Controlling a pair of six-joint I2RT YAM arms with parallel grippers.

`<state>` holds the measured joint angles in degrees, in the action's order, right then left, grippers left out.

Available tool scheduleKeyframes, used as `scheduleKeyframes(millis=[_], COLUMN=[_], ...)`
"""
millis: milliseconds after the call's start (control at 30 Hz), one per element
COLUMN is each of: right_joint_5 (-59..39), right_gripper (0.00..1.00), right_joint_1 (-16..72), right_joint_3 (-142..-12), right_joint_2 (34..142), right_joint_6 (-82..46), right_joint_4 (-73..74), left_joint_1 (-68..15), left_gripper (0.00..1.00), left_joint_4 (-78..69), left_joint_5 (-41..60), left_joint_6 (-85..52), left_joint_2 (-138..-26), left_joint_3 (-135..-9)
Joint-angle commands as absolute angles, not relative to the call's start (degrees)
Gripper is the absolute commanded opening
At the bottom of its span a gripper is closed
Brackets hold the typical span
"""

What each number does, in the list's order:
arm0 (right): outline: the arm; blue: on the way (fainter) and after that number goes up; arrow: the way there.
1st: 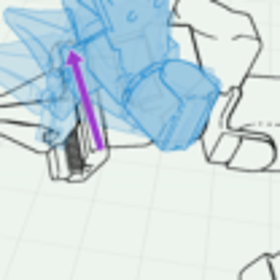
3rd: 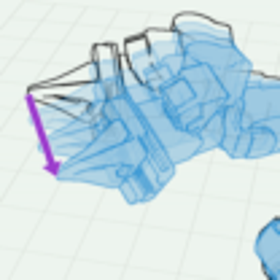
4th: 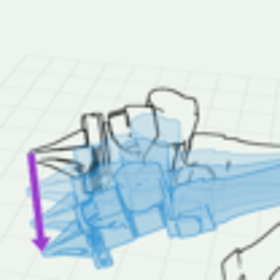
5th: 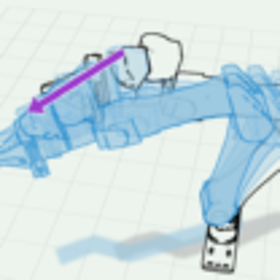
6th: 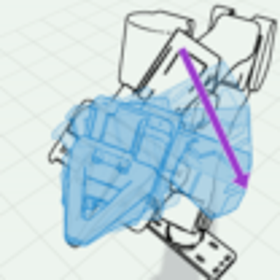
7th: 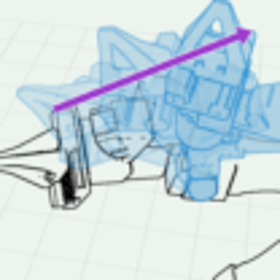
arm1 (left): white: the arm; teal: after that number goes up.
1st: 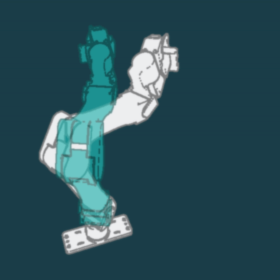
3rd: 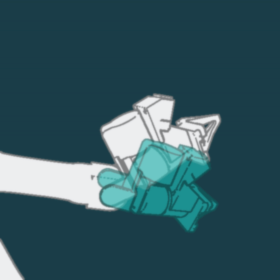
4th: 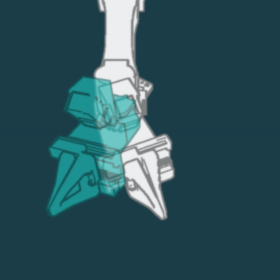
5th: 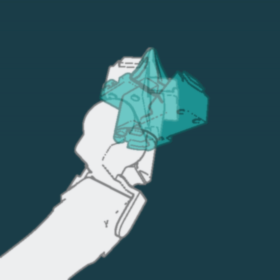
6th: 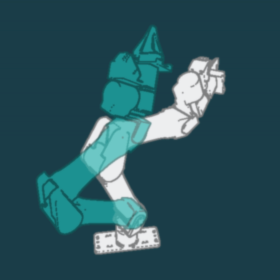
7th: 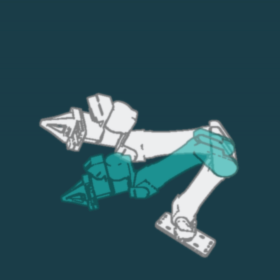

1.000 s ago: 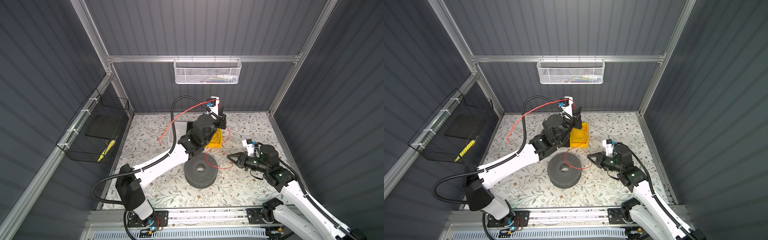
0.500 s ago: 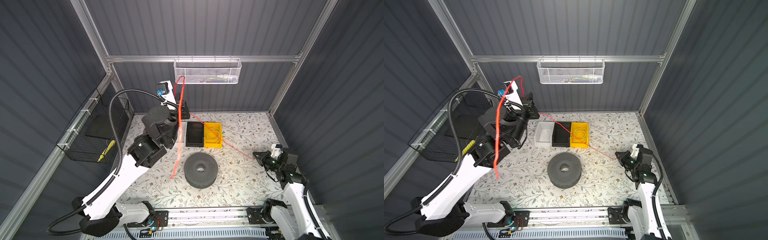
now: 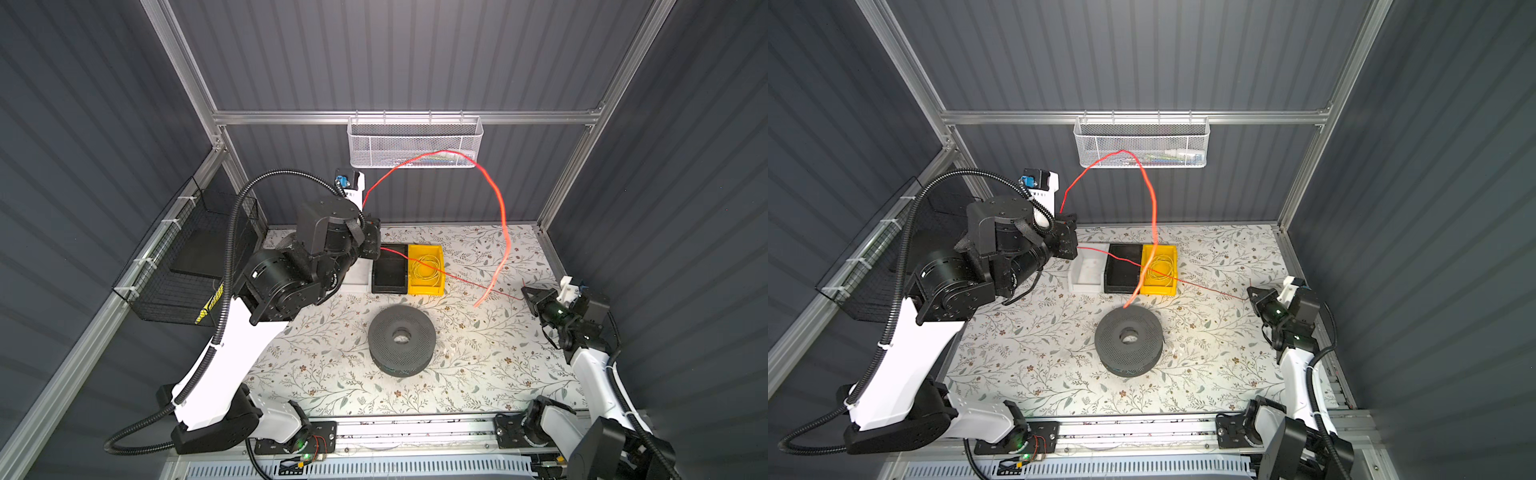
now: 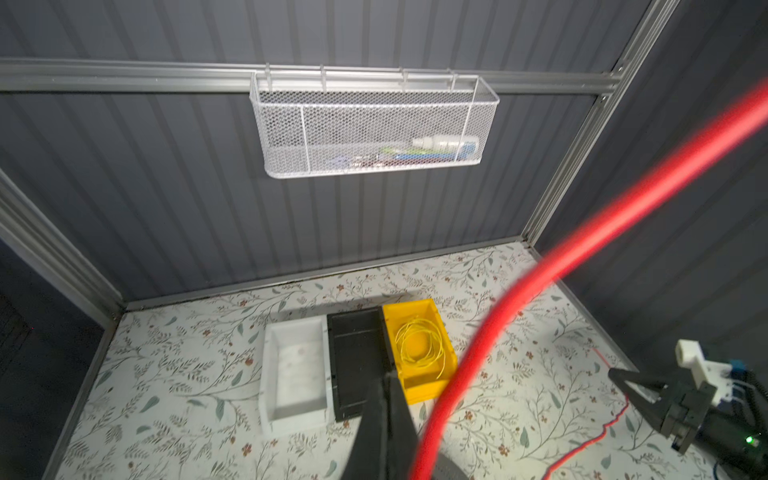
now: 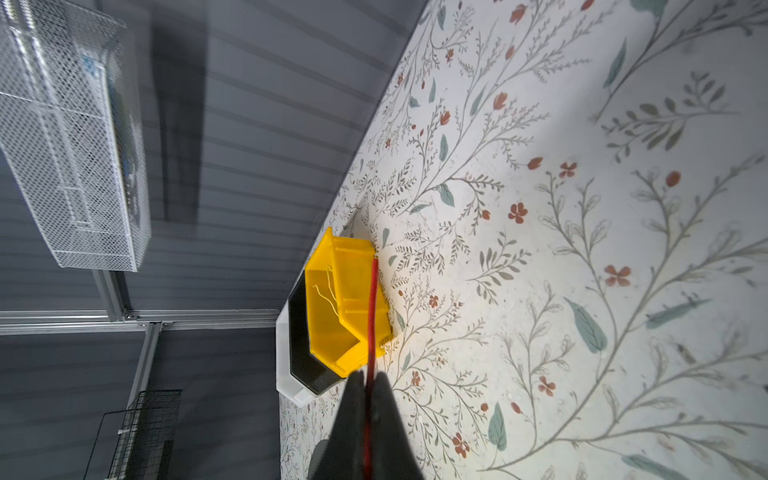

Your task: Wrap the cables

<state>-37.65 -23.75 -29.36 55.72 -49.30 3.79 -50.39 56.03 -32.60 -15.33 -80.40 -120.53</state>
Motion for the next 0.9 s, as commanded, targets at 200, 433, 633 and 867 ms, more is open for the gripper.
scheduleKeyframes(millis=[200,433,633,867], right_joint_5=[-27.15,-25.65,-32.69,-43.86], right_gripper=[0.0,0.0,0.0,0.0], right_joint_1=[-28.21,-28.39,-29.06,-30.64], right_joint_3=[-31.58,-31.88,-31.13,-32.55], right_joint_2=[52.74,48.63,52.1,55.27], right_joint_6=[-45.77,-40.48,-44.07,-51.49], right_joint_4=[-2.49,-7.86,-1.91,8.47], left_joint_1=[-42.05,-27.48,-16.98,-12.75], left_gripper=[0.0,0.0,0.0,0.0], left_joint_4=[62.23,56.05,53.97,51.53], left_joint_5=[-35.04,-16.89,-6.79,-2.23], left_joint_6=[-22.22,-29.16,-32.41,-33.42], left_joint_2=[-80.02,-78.96,-81.73,-81.46], left_joint_3=[-114.85,-100.73,-93.34,-86.56])
